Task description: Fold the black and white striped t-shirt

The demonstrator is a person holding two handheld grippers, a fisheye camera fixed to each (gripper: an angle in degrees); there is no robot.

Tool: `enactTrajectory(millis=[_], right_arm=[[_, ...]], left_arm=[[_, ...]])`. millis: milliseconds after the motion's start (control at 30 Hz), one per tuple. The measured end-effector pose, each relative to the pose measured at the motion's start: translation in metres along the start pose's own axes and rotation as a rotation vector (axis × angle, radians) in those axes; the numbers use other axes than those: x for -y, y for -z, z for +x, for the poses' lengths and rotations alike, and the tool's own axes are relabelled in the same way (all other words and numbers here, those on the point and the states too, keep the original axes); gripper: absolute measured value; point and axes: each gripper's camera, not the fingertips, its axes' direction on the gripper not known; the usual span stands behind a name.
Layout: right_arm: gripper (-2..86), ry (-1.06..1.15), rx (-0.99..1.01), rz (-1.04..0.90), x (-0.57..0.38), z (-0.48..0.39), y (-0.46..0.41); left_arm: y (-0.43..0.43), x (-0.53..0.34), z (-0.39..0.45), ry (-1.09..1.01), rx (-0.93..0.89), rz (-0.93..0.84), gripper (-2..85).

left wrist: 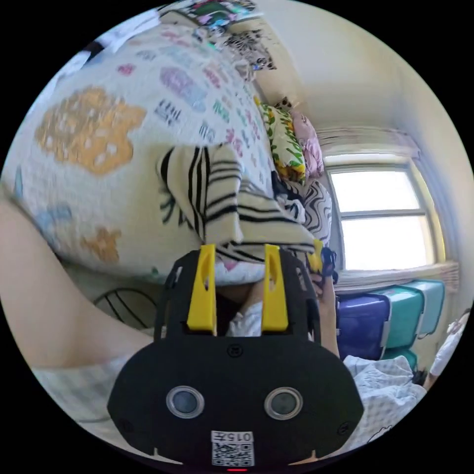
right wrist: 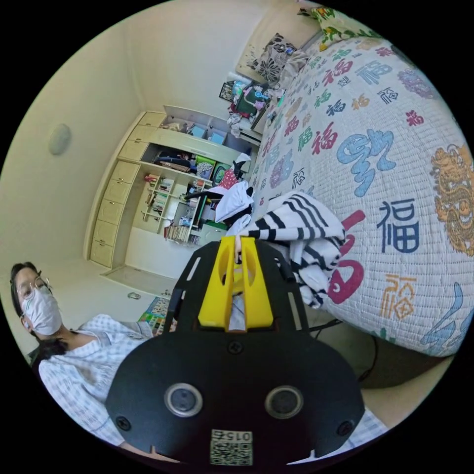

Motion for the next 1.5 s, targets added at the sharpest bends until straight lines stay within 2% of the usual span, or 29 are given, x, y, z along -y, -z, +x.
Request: enactTrajectory(millis=[100,200,267,367,467,533,600,767,800,900,1000,1067,1133,1200,1367,1500], right_arm=[[0.8,0.004,0.054,0.025,-0.004,-0.010,0.009],[0.6,0.021,0.056,0.036,-0.004,-0.025,0.020],[0.5,0.051,0.035,0.031,-0.004,-0.040,0.026],[0.5,0.112,0.065,0.045,-0.007,-0.069,0.036],[0.4,0.172,0.123,0.081,-0.008,-0.098,0.053],[0.3,0.221,0.136,0.098,-0.008,-0.117,0.065],[0.3,0.285,0.133,0.119,-0.011,-0.145,0.085],[0.3,0.404,0.082,0.178,-0.026,-0.197,0.126],[0.3,0.434,0.098,0.195,-0.030,-0.210,0.133],[0.4,0.506,0.119,0.222,-0.041,-0.240,0.145],[0.4,0.555,0.121,0.251,-0.051,-0.265,0.157],[0.4,0.576,0.116,0.262,-0.057,-0.276,0.166],[0.4,0.582,0.073,0.266,-0.062,-0.286,0.174],[0.4,0.574,-0.007,0.290,-0.071,-0.296,0.189],[0.3,0.571,-0.083,0.406,-0.101,-0.312,0.247],[0.3,0.574,-0.190,0.426,-0.124,-0.326,0.274]], left_arm=[[-0.032,-0.022,-0.017,0.093,-0.106,-0.057,14.7],[-0.070,-0.017,-0.021,0.121,-0.111,-0.165,16.2],[-0.084,-0.010,-0.028,0.171,-0.165,-0.154,16.5],[-0.093,0.002,-0.039,0.244,-0.231,-0.043,15.4],[-0.109,0.018,-0.051,0.246,-0.302,-0.066,8.3],[-0.109,0.022,-0.051,0.207,-0.373,-0.056,0.5],[-0.094,0.024,-0.040,0.116,-0.392,-0.022,-0.2],[-0.054,0.028,-0.005,-0.129,-0.279,0.024,0.5],[-0.053,0.027,0.004,-0.181,-0.200,0.011,2.5],[-0.063,0.019,0.029,-0.262,0.014,0.059,15.8],[-0.101,-0.003,0.057,-0.383,0.211,0.028,18.6],[-0.132,-0.014,0.068,-0.460,0.255,-0.005,17.4],[-0.164,-0.018,0.076,-0.505,0.190,-0.115,5.0],[-0.168,-0.020,0.083,-0.506,0.179,-0.144,2.3],[-0.105,-0.025,0.127,-0.684,0.252,0.006,0.5],[-0.034,-0.026,0.203,-0.908,0.365,0.116,0.3]])
